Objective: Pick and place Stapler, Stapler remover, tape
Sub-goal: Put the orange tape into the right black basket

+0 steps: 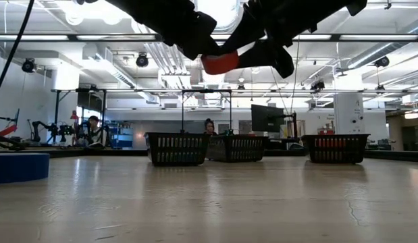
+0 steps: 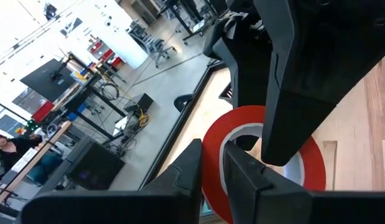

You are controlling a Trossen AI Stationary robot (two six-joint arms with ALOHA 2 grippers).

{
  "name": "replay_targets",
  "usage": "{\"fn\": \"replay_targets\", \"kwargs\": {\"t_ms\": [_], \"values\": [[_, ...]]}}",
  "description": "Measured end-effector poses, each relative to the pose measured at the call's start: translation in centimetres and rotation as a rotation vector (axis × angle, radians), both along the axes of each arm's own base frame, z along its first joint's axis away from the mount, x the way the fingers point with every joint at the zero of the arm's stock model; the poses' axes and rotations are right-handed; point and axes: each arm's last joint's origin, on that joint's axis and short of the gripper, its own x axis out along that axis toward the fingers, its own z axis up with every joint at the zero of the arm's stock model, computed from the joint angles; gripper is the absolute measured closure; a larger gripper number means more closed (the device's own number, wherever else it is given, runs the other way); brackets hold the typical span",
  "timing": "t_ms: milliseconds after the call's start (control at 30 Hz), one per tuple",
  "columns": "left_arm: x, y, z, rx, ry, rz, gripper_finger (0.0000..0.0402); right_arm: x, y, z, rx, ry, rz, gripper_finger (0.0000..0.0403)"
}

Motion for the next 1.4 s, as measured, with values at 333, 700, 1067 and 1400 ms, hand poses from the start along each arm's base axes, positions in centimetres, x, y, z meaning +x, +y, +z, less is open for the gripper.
{"fn": "replay_targets", "kwargs": {"t_ms": [333,700,1067,1400], "values": [[0.0,0.0,-0.1,0.003,0.009,-0.001,0.0332,0.0,-0.1,0.0,-0.026,0.011,0.009,0.0296],[-0.1,0.1,-0.2,0.001,0.015,-0.007,0.0312,-0.1,-0.1,-0.2,-0.028,0.035,0.015,0.0294],[-0.1,0.1,-0.3,0.009,0.029,0.001,0.0282,-1.7,-0.6,-0.6,-0.049,0.188,0.006,0.0293],[-0.2,0.2,-0.5,0.011,0.051,0.003,0.0280,-6.2,-2.2,-0.1,-0.079,0.363,-0.261,0.0292]]}}
